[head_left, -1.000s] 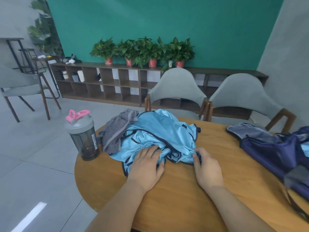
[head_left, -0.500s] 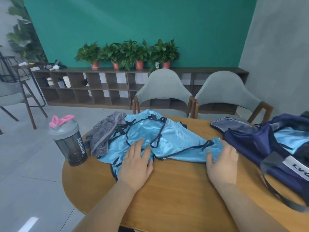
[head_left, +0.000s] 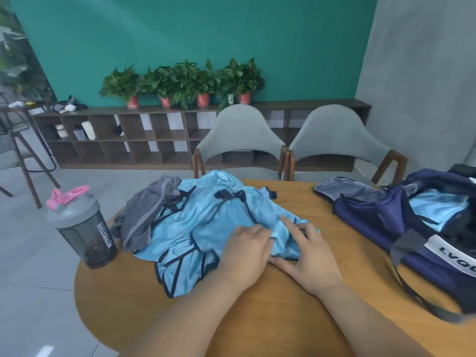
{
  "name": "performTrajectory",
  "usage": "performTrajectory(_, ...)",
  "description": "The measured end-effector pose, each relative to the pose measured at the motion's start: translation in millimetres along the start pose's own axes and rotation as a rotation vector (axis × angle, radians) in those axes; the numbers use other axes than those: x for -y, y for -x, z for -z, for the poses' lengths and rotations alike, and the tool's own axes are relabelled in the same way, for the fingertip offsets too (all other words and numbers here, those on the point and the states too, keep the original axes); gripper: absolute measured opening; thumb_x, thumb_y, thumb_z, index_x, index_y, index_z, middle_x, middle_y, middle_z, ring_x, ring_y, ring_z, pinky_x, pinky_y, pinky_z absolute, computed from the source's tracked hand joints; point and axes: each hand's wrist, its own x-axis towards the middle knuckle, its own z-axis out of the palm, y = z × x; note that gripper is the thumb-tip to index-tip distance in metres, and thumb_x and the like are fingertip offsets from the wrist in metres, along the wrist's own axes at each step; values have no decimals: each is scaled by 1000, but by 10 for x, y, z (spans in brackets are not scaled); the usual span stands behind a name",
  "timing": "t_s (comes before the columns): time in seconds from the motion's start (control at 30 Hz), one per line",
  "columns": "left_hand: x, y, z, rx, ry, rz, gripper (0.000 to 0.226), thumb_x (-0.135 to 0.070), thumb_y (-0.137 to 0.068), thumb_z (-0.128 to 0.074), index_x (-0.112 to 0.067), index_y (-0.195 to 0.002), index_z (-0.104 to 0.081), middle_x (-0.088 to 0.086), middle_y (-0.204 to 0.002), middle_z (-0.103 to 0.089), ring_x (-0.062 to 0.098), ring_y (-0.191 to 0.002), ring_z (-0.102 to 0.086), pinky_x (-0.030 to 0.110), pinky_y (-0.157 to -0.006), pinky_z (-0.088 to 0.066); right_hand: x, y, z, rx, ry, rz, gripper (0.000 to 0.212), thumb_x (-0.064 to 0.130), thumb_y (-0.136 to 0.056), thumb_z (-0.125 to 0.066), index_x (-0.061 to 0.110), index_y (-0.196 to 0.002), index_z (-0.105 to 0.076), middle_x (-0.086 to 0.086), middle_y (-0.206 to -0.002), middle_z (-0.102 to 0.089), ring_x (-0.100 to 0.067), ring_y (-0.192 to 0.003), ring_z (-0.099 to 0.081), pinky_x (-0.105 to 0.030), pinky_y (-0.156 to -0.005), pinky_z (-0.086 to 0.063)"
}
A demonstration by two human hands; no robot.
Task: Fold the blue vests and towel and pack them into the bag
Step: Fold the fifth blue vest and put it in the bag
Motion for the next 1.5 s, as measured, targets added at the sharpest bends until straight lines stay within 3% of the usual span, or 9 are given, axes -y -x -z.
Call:
performTrajectory(0.2,-578,-139,54,-12,374,88,47,-54,-106,-46,-28,-145,-51,-11,-138,-57,12,-127,-52,30,-109,-40,-212,15,36,-294,-346,-238,31,24,-74,-56,46,-95,-63,1,-101,-56,-18,-85,-58,-43,-78,-51)
performTrajectory(0.43,162,-297,-148,454,121,415,76,-69,-105,-16,-27,-168,-2,2,-175,-15,25,-161,-14,50,-130,-16,-289,24,110,-427,-165,-657,51,14,-68,-85,14,-112,-59,-10,-115,-44,-42,-103,-53,-55,-93,-49)
performTrajectory(0.7,505,-43,-153,245,-205,407,71,-63,-106,-10,-24,-145,-56,2,-148,-48,24,-140,-41,44,-121,-30,-318,-24,21,-353,-233,-388,32,27,-70,-70,22,-102,-65,-1,-107,-51,-21,-88,-57,-38,-78,-48)
performTrajectory(0.8,273,53,-50,35,101,175,61,-59,-108,-29,-26,-157,-40,-6,-162,-36,13,-153,-26,39,-129,-19,-210,-17,63,-218,-389,-197,26,26,-73,-64,45,-89,-62,11,-96,-57,-1,-84,-58,-25,-71,-45)
performTrajectory(0.93,-85,234,73,321,340,13,83,-66,-98,-54,-49,-164,-6,-20,-164,-30,5,-154,-23,34,-128,-22,-190,24,136,-76,-408,-71,43,20,-73,-66,50,-104,-65,17,-103,-69,-3,-94,-67,-28,-82,-54)
performTrajectory(1.13,-183,171,93,306,109,167,86,-30,-91,-68,-57,-156,-19,-10,-124,-57,17,-106,-61,34,-81,-52,-177,-17,203,81,-453,-265,61,30,-88,-77,55,-136,-49,20,-114,-66,0,-104,-65,-21,-90,-48)
performTrajectory(1.23,-246,45,148,178,191,279,15,-36,-109,-46,-32,-105,-60,-7,-85,-64,18,-78,-63,41,-70,-55,-276,-7,232,60,-570,-345,48,17,-90,-70,44,-129,-62,20,-117,-70,-2,-112,-65,-28,-98,-52)
performTrajectory(1.27,-255,23,176,148,266,340,36,-44,-111,-37,-26,-88,-58,-6,-76,-62,17,-72,-61,43,-69,-55,-329,6,234,50,-596,-368,45,14,-88,-68,40,-125,-66,20,-118,-72,-2,-113,-66,-36,-101,-54)
performTrajectory(1.5,97,-87,311,29,668,773,26,-36,-108,-51,-19,-91,-60,-4,-88,-62,15,-77,-58,35,-74,-48,-448,98,386,-78,-295,-464,26,24,-90,-79,36,-110,-66,13,-105,-71,-11,-100,-65,-27,-87,-49)
